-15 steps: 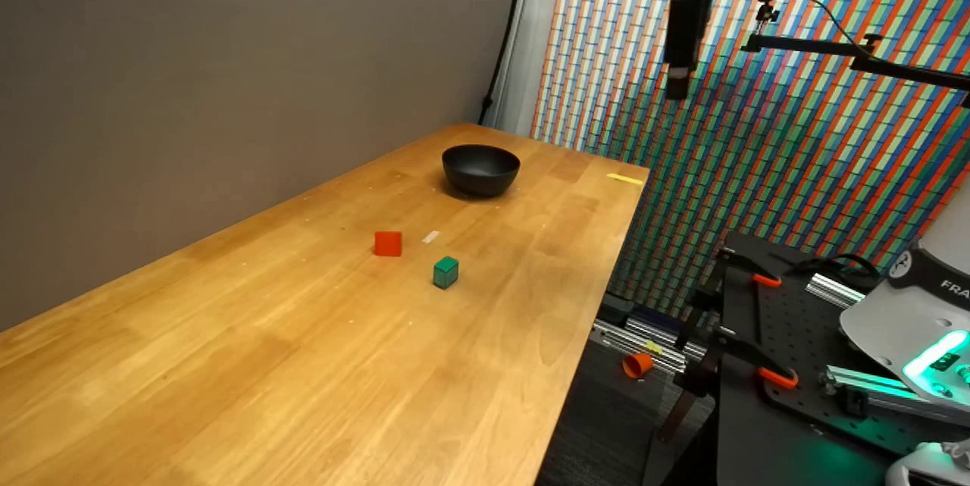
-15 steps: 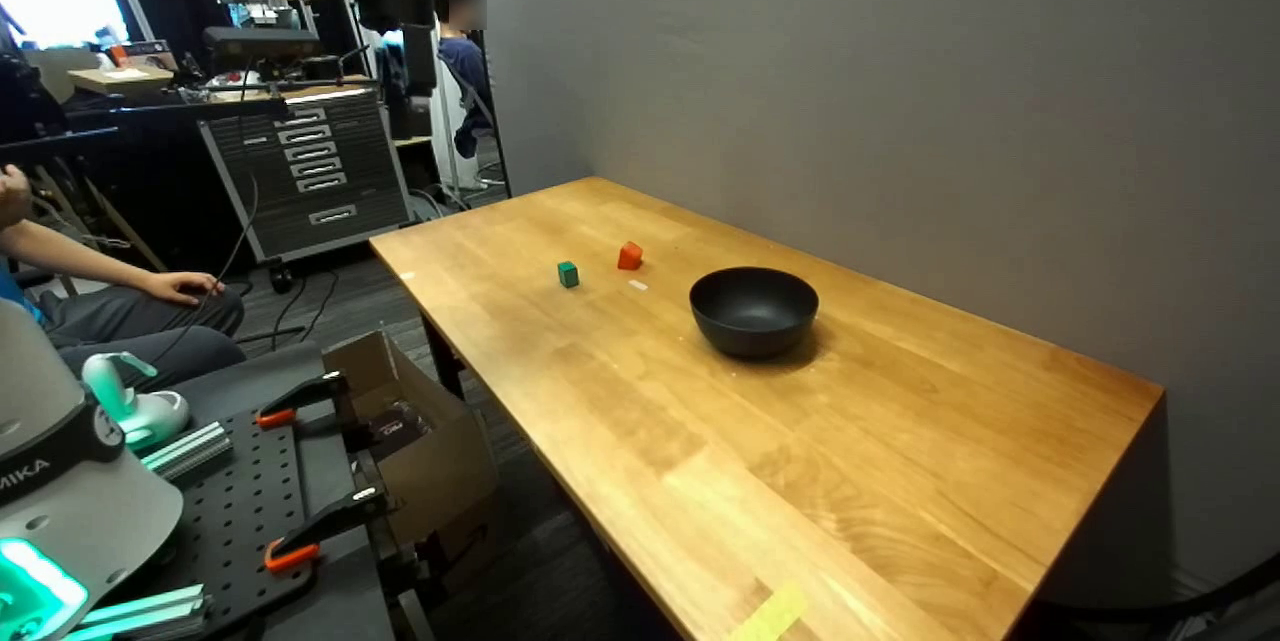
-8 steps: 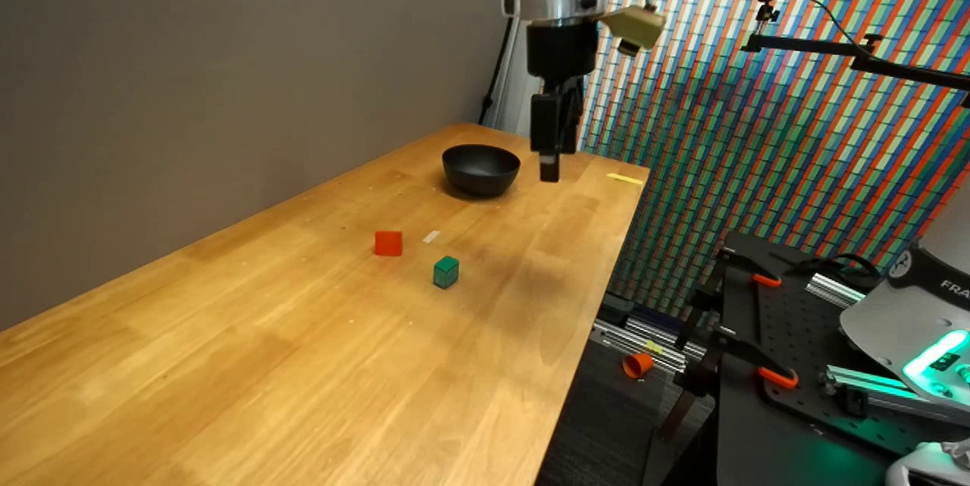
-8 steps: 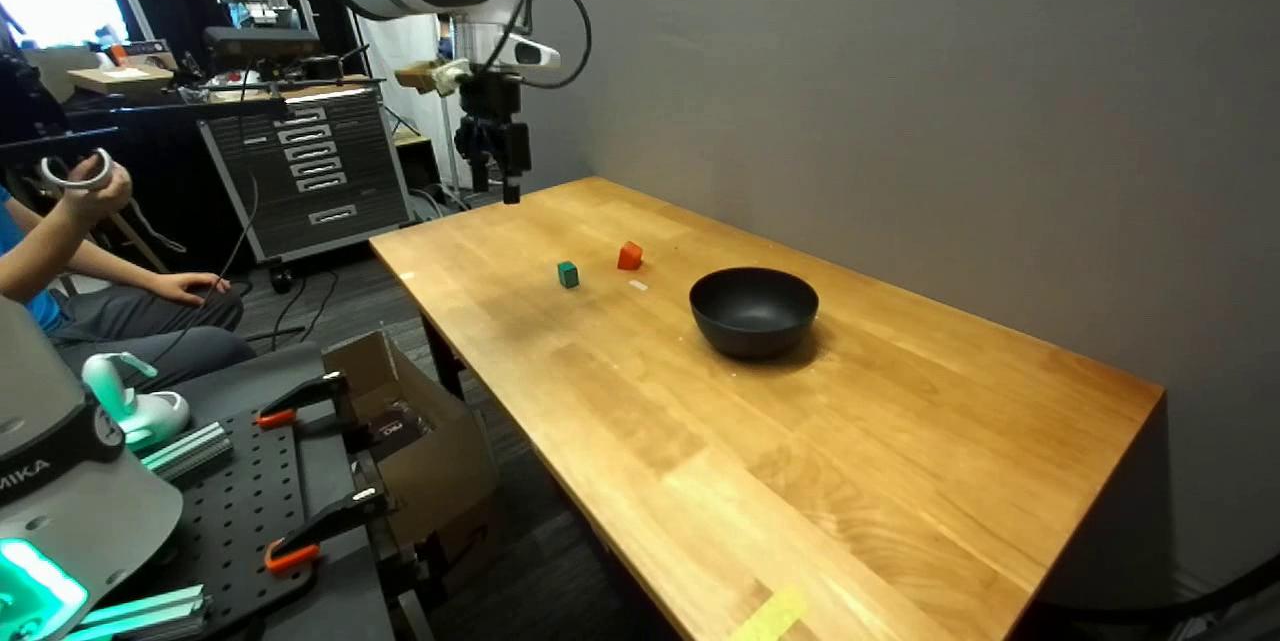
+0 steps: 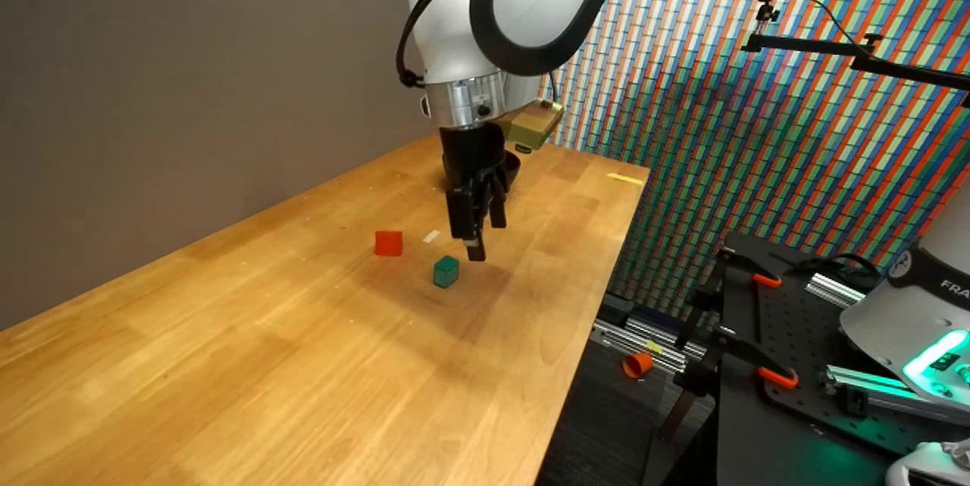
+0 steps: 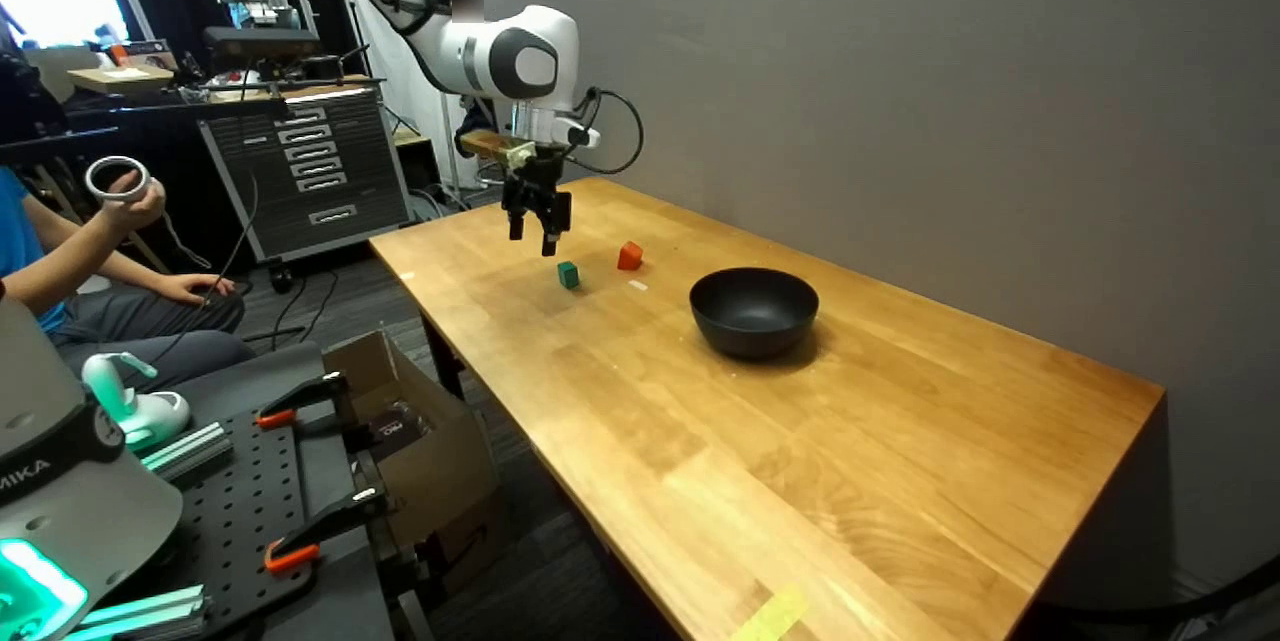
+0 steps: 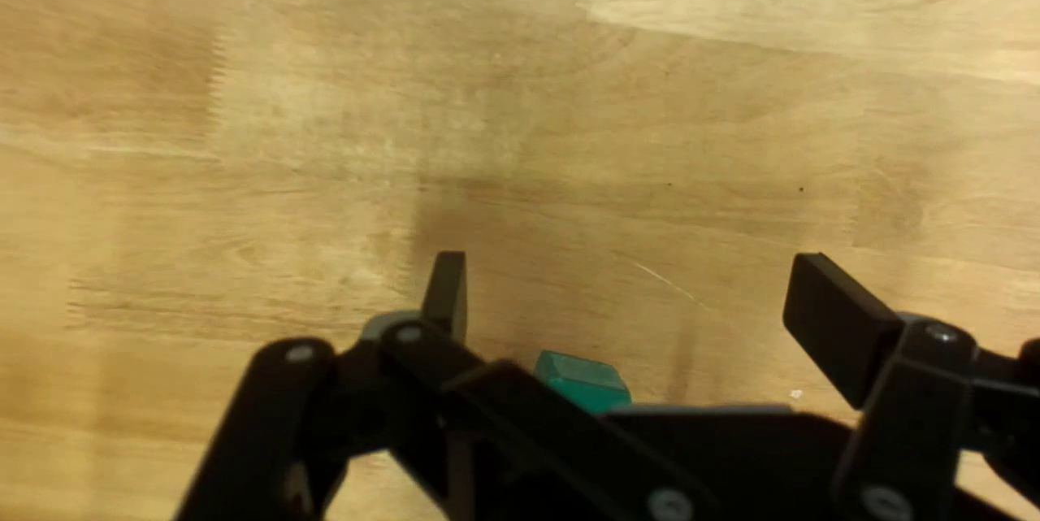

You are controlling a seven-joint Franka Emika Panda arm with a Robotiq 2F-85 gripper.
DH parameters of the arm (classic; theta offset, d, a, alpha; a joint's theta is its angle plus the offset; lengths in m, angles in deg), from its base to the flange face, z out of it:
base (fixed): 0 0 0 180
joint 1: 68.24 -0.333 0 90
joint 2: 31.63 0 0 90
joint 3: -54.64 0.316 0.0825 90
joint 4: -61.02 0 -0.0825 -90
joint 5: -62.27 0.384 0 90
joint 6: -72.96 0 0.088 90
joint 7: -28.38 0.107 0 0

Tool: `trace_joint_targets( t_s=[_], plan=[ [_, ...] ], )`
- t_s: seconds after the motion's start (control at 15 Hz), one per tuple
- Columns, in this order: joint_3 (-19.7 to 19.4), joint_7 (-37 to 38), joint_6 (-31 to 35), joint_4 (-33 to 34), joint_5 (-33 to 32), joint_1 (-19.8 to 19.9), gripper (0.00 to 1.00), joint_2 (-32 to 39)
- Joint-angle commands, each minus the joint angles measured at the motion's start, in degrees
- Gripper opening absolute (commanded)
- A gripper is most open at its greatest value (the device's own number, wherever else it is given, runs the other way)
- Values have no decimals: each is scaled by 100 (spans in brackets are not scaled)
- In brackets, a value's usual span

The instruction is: Put the blocks in the bowl

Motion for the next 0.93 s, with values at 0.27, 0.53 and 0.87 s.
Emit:
trace_joint_targets(
  t_s=[0.27,0.53,0.87],
  plan=[
    [-296,0,-393,1358,109,-351,100,1138],
    [-569,267,-480,1711,-184,-630,100,1390],
    [-767,439,-676,1955,-329,-790,58,1562]
  ],
)
